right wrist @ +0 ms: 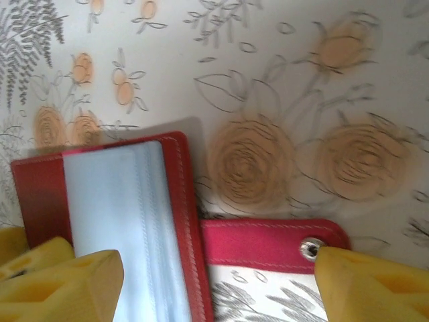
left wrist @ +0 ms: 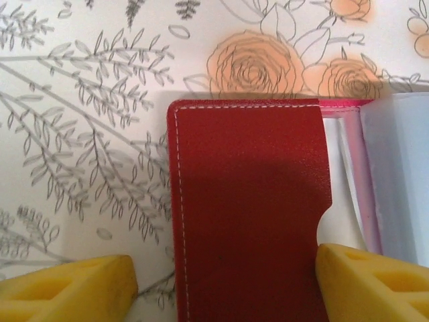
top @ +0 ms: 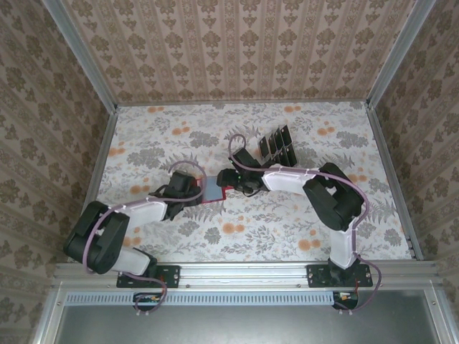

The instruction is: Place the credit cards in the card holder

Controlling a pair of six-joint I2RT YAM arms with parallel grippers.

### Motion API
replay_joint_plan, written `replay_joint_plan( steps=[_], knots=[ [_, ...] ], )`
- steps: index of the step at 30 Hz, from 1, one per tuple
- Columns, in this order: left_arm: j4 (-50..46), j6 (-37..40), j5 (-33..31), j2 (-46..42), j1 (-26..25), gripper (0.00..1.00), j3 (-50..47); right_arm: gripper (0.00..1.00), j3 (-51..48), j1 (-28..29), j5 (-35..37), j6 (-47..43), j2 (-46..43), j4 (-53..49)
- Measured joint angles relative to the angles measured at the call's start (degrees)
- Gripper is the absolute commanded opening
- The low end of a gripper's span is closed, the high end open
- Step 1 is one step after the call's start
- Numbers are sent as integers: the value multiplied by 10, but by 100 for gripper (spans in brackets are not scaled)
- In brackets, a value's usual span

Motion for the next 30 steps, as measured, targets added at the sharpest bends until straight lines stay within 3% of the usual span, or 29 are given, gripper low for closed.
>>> replay_joint_plan(
  steps=[10, 15, 20, 30],
  knots=[
    [49, 20, 47, 23, 16, 74, 21, 77, -49, 0, 10, 23, -65, -2],
    [53, 19, 71, -26, 16, 76, 2, 77, -45, 2, -10, 20, -89, 20],
    [54, 19, 85, -70, 15, 77, -6, 77, -19, 8, -38, 22, -83, 31],
    [54, 24, 92, -43, -5, 77, -6, 77, 12, 11, -69, 57, -20, 76]
  ],
)
